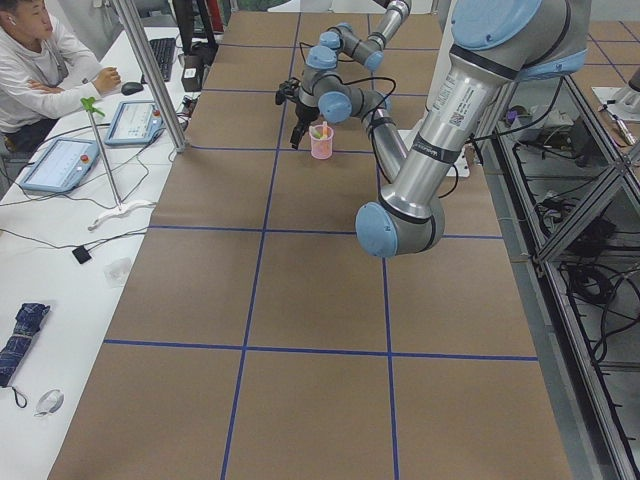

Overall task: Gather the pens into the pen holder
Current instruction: 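Lower the right gripper onto the purple marker and grasp it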

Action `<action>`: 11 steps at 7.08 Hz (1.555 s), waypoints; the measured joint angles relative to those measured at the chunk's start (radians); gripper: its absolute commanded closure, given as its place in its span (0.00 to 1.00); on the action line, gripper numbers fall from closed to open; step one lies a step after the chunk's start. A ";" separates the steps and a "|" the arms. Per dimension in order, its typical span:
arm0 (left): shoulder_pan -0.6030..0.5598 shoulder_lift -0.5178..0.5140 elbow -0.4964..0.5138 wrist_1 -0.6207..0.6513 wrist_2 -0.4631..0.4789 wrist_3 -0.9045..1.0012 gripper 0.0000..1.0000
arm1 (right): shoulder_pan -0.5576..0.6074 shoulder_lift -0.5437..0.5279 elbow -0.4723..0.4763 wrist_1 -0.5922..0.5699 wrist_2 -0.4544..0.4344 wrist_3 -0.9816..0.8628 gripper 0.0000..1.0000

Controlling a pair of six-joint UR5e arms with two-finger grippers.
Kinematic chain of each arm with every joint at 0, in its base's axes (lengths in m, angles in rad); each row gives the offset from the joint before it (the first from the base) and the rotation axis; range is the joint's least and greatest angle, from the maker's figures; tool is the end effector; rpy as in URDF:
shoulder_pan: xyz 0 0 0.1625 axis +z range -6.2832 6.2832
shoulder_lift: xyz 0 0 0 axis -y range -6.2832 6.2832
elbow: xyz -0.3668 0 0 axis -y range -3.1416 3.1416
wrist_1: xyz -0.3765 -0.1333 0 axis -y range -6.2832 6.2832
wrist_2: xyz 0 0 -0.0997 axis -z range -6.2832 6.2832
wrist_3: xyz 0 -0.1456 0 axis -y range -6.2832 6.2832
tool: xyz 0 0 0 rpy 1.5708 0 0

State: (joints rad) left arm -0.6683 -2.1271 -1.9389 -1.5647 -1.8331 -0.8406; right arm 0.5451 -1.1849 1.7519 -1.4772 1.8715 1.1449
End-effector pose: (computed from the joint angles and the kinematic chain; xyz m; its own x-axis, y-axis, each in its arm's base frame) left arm 0.4060 -0.4423 0.1796 0.6464 0.3105 -0.6970 0.0075 0.9108 0.4127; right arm -0.4831 -0.3984 0.3487 0.7553 -0.0035 0.6554 -0.0305 0.9987 0.0405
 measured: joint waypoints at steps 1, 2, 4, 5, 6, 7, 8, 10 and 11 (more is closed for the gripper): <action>0.003 0.000 0.000 0.000 0.004 0.000 0.00 | -0.002 0.001 0.000 0.000 0.000 0.002 0.56; 0.003 0.000 0.000 0.000 0.005 0.000 0.00 | -0.004 0.001 0.000 0.000 0.000 0.003 0.56; 0.004 0.000 0.000 0.000 0.006 0.000 0.00 | -0.014 0.002 0.000 0.000 -0.001 0.007 0.56; 0.004 0.001 0.000 0.000 0.006 0.000 0.00 | -0.018 0.002 0.000 0.000 -0.001 0.008 0.57; 0.004 0.001 0.000 0.000 0.006 0.000 0.00 | -0.023 0.001 0.000 0.000 -0.001 0.008 0.60; 0.004 0.001 0.000 0.000 0.006 0.000 0.00 | -0.027 -0.001 0.000 0.000 -0.002 0.009 0.60; 0.004 0.001 0.000 0.000 0.006 0.000 0.00 | -0.029 -0.003 -0.001 0.000 -0.002 0.009 0.68; 0.005 0.001 0.000 0.000 0.006 0.000 0.00 | -0.031 -0.006 -0.001 0.001 -0.001 0.009 1.00; 0.005 0.001 0.000 0.000 0.006 0.000 0.00 | -0.031 -0.006 -0.001 0.000 -0.001 0.010 1.00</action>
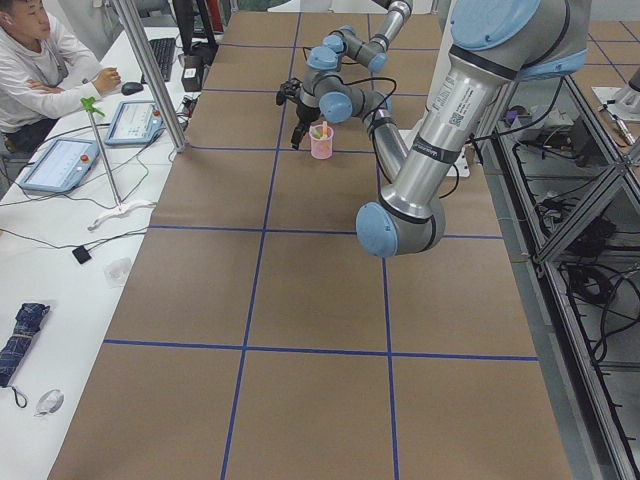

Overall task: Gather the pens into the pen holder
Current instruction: 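Lower the right gripper onto the purple marker and grasp it, then lift the purple marker and carry it toward the cup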

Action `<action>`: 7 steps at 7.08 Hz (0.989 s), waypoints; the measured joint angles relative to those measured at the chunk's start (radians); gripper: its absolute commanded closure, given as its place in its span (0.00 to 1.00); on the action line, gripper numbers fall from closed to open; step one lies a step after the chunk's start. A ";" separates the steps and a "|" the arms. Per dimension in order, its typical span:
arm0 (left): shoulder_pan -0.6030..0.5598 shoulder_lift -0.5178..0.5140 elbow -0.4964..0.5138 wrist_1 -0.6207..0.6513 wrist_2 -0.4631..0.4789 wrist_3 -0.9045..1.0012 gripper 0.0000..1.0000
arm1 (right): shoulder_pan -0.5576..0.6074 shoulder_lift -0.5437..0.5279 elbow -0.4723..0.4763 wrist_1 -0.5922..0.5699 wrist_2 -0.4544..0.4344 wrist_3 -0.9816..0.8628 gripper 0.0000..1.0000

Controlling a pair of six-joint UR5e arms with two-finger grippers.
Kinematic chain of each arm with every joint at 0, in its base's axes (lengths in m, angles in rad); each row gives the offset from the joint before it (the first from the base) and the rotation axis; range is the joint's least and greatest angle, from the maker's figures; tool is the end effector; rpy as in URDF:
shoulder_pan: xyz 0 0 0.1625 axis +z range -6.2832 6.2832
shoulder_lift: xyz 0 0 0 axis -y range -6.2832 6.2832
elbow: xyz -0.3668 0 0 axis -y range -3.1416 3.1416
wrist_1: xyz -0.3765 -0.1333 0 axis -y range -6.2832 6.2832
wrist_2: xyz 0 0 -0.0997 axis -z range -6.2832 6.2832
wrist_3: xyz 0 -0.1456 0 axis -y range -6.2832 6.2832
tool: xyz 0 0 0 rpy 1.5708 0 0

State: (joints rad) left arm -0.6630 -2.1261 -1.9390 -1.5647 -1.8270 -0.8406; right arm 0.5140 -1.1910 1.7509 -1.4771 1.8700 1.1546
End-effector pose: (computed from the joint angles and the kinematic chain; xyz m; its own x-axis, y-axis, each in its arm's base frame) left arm 0.4079 -0.4409 0.1803 0.6483 0.3124 -0.6943 0.0059 0.9099 0.4149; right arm -0.4944 -0.3829 0.3530 0.7591 -0.0150 0.6507 -0.0075 0.9995 0.0318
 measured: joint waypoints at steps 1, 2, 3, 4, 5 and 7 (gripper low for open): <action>0.000 0.000 0.000 0.000 0.000 0.000 0.00 | 0.000 0.000 0.000 0.000 0.000 0.001 1.00; 0.000 0.000 0.000 0.000 0.000 0.000 0.00 | 0.000 0.002 0.001 0.000 0.001 0.001 1.00; 0.001 0.000 0.000 0.000 0.000 0.000 0.00 | 0.003 0.008 0.007 0.001 0.000 0.001 1.00; 0.003 0.002 0.001 0.000 0.000 0.000 0.00 | 0.012 0.010 0.012 0.001 0.000 -0.003 1.00; 0.004 0.002 0.001 0.000 0.000 0.000 0.00 | 0.024 0.015 0.021 0.001 -0.008 -0.009 1.00; 0.006 0.003 0.002 -0.001 -0.003 0.004 0.00 | 0.036 0.055 0.060 0.001 -0.106 -0.017 1.00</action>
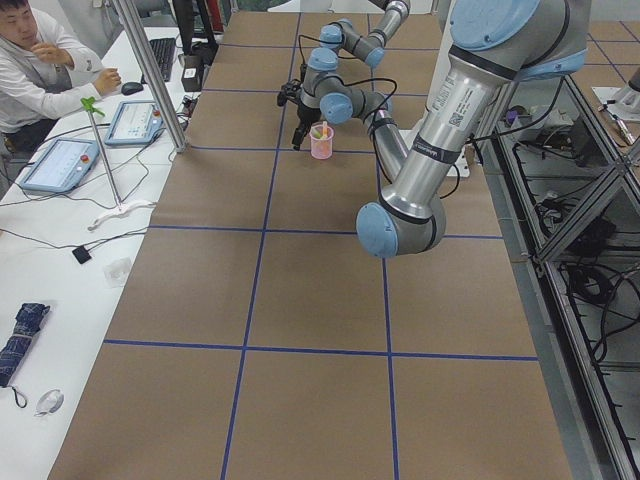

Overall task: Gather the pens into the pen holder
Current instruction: 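Lift the purple marker and carry it toward the cup, then lower the purple marker into the cup and open the right gripper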

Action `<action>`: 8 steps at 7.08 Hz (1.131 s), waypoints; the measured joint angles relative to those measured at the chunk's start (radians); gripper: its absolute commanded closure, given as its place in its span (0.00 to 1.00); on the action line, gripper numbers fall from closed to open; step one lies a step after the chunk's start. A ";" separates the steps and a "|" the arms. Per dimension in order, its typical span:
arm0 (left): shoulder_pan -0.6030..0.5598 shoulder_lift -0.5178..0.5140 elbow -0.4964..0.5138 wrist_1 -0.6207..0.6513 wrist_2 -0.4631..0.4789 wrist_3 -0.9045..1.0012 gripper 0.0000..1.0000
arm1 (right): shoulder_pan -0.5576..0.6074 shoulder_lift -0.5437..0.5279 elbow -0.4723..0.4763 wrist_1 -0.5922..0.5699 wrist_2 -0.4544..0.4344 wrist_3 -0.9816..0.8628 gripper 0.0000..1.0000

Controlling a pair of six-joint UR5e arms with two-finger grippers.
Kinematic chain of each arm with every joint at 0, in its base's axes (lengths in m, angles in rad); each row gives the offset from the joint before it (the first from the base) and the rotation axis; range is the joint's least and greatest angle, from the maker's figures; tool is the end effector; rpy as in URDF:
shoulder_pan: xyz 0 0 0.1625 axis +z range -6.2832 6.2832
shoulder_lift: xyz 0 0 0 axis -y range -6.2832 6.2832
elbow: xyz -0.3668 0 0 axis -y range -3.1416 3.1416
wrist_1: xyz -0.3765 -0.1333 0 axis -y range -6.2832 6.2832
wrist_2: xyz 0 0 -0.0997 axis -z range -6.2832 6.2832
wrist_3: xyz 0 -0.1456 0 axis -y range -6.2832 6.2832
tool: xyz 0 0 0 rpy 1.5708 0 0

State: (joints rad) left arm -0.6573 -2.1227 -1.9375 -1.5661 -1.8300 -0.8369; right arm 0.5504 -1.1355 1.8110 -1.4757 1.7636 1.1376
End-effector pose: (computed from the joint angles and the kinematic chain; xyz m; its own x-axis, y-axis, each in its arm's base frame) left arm 0.4109 -0.4384 0.1826 0.6469 0.3185 -0.6929 -0.0046 0.9102 0.4142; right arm -0.4729 -0.4139 0.2928 0.7228 -0.0398 0.6899 -0.1060 0.9801 0.1676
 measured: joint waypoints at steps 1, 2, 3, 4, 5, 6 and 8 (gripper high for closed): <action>0.000 0.002 0.001 -0.001 -0.003 0.006 0.00 | 0.001 0.022 0.031 0.008 -0.072 -0.003 1.00; -0.001 0.009 0.000 -0.001 -0.007 0.025 0.00 | -0.002 0.028 0.056 0.065 -0.132 -0.012 1.00; -0.004 0.033 -0.006 -0.003 -0.010 0.093 0.00 | -0.013 0.024 0.065 0.182 -0.189 -0.029 1.00; -0.018 0.069 -0.015 -0.006 -0.022 0.199 0.00 | -0.028 0.024 0.069 0.277 -0.237 -0.057 1.00; -0.058 0.116 -0.024 -0.010 -0.063 0.332 0.00 | -0.041 0.025 0.071 0.351 -0.272 -0.102 1.00; -0.113 0.171 -0.032 -0.020 -0.121 0.476 0.00 | -0.067 0.023 0.070 0.439 -0.315 -0.141 1.00; -0.168 0.250 -0.036 -0.057 -0.169 0.605 0.00 | -0.190 0.034 0.058 0.541 -0.524 -0.152 1.00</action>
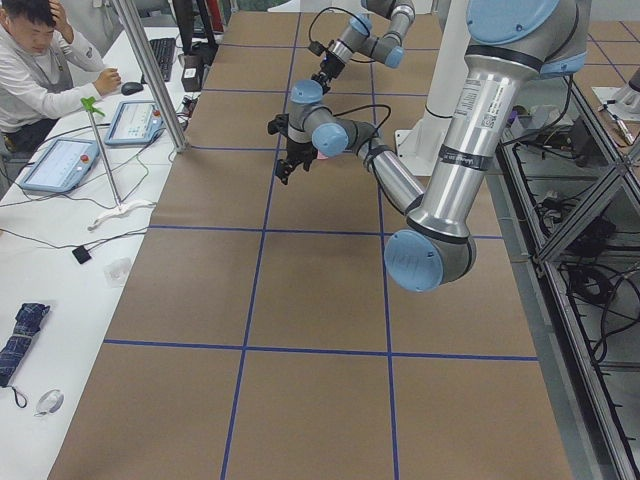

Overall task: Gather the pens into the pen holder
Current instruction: 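Lower the purple marker into the cup and open the right gripper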

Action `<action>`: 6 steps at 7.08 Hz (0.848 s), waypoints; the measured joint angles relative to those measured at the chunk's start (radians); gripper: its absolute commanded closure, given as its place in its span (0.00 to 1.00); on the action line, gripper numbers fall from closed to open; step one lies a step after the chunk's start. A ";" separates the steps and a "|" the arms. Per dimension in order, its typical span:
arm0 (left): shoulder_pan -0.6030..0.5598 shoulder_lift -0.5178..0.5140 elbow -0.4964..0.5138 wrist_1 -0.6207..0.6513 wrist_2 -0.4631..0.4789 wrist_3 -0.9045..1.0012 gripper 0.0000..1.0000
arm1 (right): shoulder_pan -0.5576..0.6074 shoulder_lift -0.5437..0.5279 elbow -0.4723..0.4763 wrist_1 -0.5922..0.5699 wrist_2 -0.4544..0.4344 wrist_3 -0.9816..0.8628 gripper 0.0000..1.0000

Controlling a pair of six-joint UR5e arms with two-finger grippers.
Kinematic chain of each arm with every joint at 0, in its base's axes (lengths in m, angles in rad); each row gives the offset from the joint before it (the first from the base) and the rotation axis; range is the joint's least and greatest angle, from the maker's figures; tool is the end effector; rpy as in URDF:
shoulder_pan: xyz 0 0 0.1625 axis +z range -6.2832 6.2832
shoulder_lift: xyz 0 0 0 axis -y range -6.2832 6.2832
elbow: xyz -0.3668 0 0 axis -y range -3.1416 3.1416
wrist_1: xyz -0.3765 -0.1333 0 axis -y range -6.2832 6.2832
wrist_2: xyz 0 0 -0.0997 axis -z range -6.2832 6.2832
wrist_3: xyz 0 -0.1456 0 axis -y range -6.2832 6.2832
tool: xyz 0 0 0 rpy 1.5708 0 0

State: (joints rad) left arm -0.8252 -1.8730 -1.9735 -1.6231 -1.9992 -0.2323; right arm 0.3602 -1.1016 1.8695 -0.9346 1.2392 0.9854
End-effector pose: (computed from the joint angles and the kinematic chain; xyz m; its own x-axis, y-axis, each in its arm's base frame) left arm 0.3260 -0.4604 0.2965 0.5755 0.6816 -0.4519 -0.3705 0.7099 0.5989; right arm -0.4875 -0.3767 0.1527 0.4796 -0.3776 0.7921 -0.4424 0.6755 0.5899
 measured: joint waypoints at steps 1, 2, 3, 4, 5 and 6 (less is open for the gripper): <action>-0.006 0.017 0.000 -0.011 -0.005 0.011 0.00 | -0.049 0.007 -0.008 0.012 -0.094 0.012 1.00; -0.008 0.026 0.000 -0.015 -0.006 0.013 0.00 | -0.088 0.012 -0.021 0.016 -0.180 0.031 1.00; -0.008 0.031 0.001 -0.016 -0.007 0.013 0.00 | -0.118 0.020 -0.041 0.016 -0.262 0.042 1.00; -0.009 0.033 0.001 -0.017 -0.007 0.013 0.00 | -0.136 0.034 -0.075 0.016 -0.328 0.046 1.00; -0.008 0.033 0.001 -0.017 -0.007 0.013 0.00 | -0.143 0.047 -0.102 0.015 -0.365 0.047 1.00; -0.008 0.034 0.001 -0.017 -0.007 0.013 0.00 | -0.146 0.053 -0.116 0.015 -0.381 0.047 1.00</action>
State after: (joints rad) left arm -0.8331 -1.8393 -1.9727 -1.6398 -2.0065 -0.2193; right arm 0.2143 -1.0486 1.7532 -0.9198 0.8583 1.0323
